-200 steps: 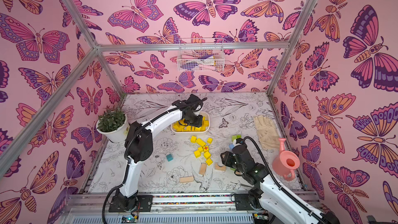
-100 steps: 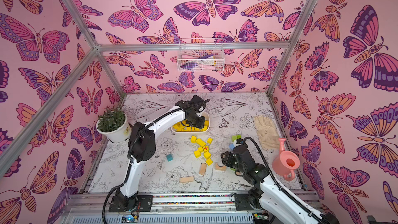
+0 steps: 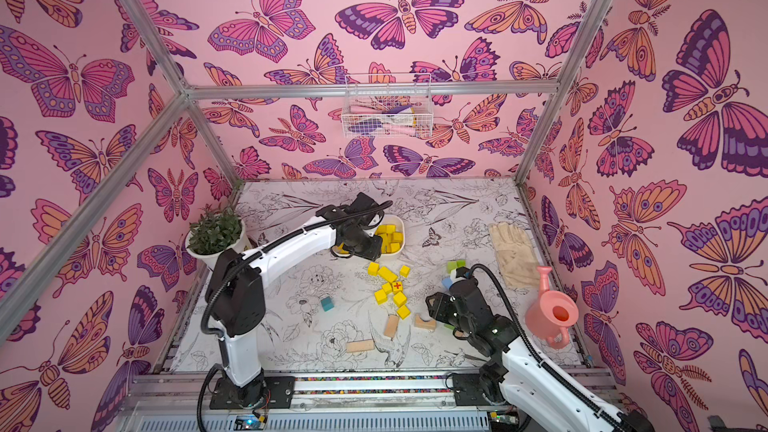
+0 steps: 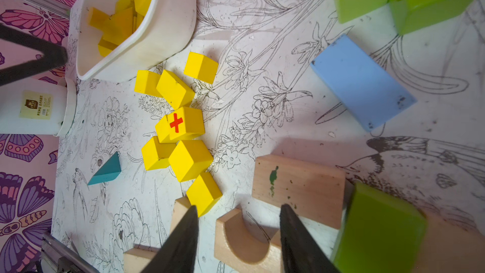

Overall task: Pick out the yellow building blocks
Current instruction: Place the building block in the storage box.

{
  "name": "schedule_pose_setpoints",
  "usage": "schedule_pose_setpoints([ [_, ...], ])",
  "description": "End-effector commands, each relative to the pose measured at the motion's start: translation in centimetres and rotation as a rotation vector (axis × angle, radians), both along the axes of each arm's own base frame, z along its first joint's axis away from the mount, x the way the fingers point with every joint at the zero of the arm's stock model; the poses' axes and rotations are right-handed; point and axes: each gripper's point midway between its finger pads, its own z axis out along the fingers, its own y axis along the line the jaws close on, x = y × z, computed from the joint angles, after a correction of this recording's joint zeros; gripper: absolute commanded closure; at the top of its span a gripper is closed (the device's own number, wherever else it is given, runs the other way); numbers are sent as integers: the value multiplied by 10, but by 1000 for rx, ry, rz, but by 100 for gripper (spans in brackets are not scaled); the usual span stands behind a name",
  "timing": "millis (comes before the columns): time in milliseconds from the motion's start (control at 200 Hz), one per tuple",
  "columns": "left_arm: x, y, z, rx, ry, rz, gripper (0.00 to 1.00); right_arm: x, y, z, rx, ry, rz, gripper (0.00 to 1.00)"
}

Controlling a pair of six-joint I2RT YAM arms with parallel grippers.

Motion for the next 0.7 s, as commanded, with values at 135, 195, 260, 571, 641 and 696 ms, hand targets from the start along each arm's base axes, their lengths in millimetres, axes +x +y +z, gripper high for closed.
schedule_pose_setpoints([
  [135,-26,37,16,-103,-156,93,58,3,11,4,30,-15,49,49],
  [195,-35,49,15,-126,-195,121,58,3,12,1,21,2,58,49],
  [260,-44,61,13,-153,-228,146,57,4,18,1,19,16,87,50],
  [571,-74,88,-7,-230,-241,185,54,8,43,-3,-45,46,181,50],
  [641,-75,89,-4,-250,-246,187,54,9,49,-4,-60,47,203,50],
  [696,-75,92,-5,-261,-252,200,53,10,54,-4,-65,45,216,50],
])
